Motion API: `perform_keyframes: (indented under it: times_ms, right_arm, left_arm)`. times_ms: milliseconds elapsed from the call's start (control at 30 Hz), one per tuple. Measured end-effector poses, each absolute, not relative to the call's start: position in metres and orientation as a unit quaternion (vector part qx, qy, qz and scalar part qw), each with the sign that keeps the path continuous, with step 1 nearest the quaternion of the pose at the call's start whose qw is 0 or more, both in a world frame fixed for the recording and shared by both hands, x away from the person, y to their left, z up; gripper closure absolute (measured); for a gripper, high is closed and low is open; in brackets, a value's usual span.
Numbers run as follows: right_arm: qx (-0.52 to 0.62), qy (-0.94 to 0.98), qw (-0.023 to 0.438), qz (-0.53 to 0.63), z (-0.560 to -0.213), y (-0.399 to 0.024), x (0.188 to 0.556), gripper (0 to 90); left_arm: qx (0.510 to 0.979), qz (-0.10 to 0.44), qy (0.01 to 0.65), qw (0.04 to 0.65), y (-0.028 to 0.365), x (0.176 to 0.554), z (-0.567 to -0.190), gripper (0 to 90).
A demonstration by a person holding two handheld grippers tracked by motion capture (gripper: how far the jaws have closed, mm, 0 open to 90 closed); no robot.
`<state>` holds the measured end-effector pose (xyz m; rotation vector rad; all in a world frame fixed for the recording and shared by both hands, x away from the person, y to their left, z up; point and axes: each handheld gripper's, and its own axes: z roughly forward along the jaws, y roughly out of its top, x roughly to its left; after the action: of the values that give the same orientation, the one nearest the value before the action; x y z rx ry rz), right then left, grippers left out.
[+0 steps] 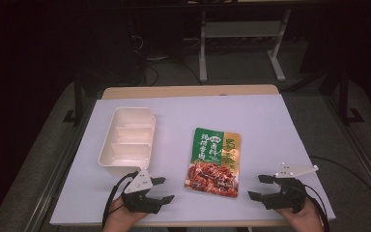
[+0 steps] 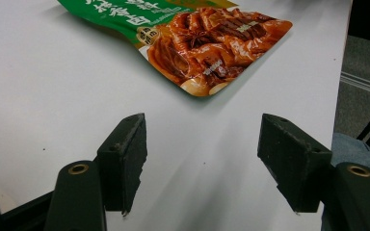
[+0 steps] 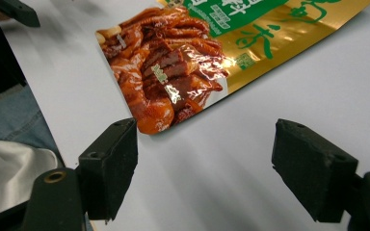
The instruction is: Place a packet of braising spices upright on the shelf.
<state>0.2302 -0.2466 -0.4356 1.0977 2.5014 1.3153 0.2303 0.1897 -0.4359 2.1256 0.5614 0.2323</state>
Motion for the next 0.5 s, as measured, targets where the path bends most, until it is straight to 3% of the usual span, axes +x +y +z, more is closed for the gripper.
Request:
perform_keyframes:
  times_ms: [300,500]
  right_arm:
    - [0.364,0.827,0.065,0.424,-0.437,-0.246,0.23,23.8]
    - [0.367,0.822,0.069,0.43,-0.435,-0.248,0.23,23.8]
  left_arm:
    - [0.86,0.096,0.222,0.45,0.186,0.231,-0.434,35.5]
    - [0.857,0.093,0.217,0.458,0.179,0.233,-0.426,41.4]
